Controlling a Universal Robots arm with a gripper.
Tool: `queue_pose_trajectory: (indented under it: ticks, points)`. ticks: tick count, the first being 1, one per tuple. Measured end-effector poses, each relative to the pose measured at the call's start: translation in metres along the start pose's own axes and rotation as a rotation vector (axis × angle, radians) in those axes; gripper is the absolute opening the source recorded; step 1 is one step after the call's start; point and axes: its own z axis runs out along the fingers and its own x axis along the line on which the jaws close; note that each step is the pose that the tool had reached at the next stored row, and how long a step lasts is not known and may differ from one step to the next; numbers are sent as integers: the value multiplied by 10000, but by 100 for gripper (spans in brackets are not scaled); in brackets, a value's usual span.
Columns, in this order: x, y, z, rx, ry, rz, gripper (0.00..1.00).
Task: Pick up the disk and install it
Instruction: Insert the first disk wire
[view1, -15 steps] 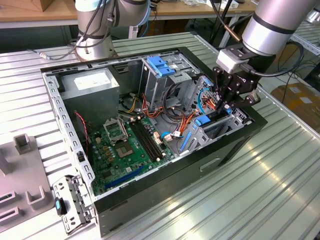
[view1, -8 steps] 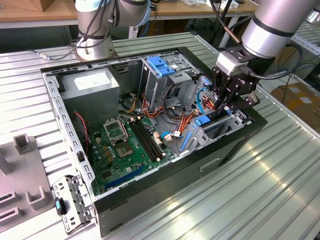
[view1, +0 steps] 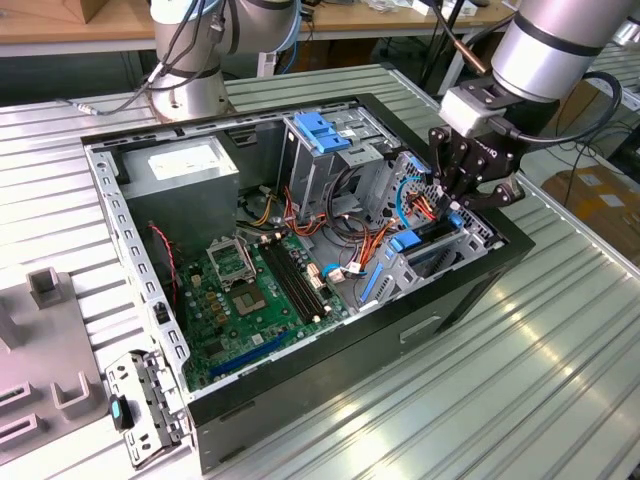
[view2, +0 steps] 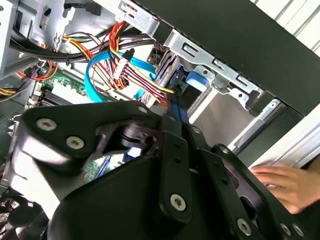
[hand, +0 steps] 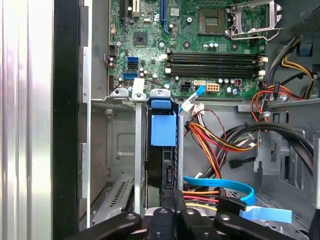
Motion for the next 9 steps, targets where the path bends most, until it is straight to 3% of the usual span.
queue_pose_trajectory:
  ticks: [2,9]
  points:
    - [0,1,0,0,0,0,11]
    - [0,4,0,0,0,0,11]
